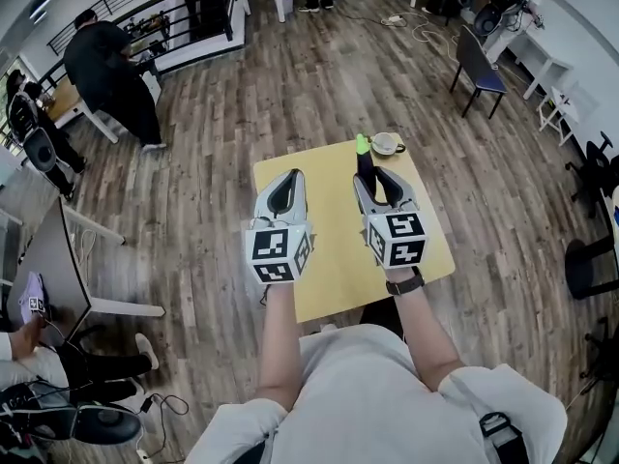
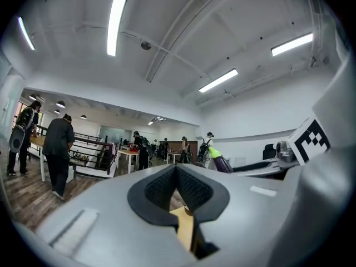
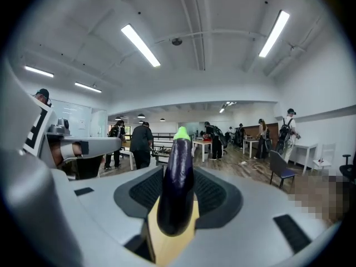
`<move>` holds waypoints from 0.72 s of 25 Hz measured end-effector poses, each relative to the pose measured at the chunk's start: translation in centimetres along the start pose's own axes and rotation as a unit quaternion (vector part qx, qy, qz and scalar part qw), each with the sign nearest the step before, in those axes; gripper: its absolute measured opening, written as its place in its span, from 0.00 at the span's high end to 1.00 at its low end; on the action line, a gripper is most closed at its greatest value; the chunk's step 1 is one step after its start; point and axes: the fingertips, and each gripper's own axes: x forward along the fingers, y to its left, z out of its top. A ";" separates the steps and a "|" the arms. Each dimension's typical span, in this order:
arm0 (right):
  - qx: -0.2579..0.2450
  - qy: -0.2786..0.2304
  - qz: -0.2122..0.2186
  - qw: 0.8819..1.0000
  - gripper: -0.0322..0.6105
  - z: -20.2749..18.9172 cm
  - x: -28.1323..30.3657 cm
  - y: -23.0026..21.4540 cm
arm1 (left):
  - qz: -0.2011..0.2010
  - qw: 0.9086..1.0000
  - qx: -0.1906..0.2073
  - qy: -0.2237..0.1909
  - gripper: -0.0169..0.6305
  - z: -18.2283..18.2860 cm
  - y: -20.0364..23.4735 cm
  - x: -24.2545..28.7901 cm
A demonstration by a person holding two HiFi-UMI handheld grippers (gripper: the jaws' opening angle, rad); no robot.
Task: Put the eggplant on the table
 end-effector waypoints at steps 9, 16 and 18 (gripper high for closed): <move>0.023 0.063 0.012 0.998 0.68 -4.6 4.1 -1.3 | 0.015 0.997 -0.043 0.067 0.96 -5.7 0.9 3.1; 0.038 0.120 0.019 0.992 0.68 -11.0 5.3 -1.1 | 0.023 0.992 -0.073 0.100 0.96 -10.3 1.6 3.7; 0.049 0.133 0.022 0.990 0.68 -12.2 5.8 -1.1 | 0.026 0.991 -0.073 0.112 0.96 -11.5 1.9 3.8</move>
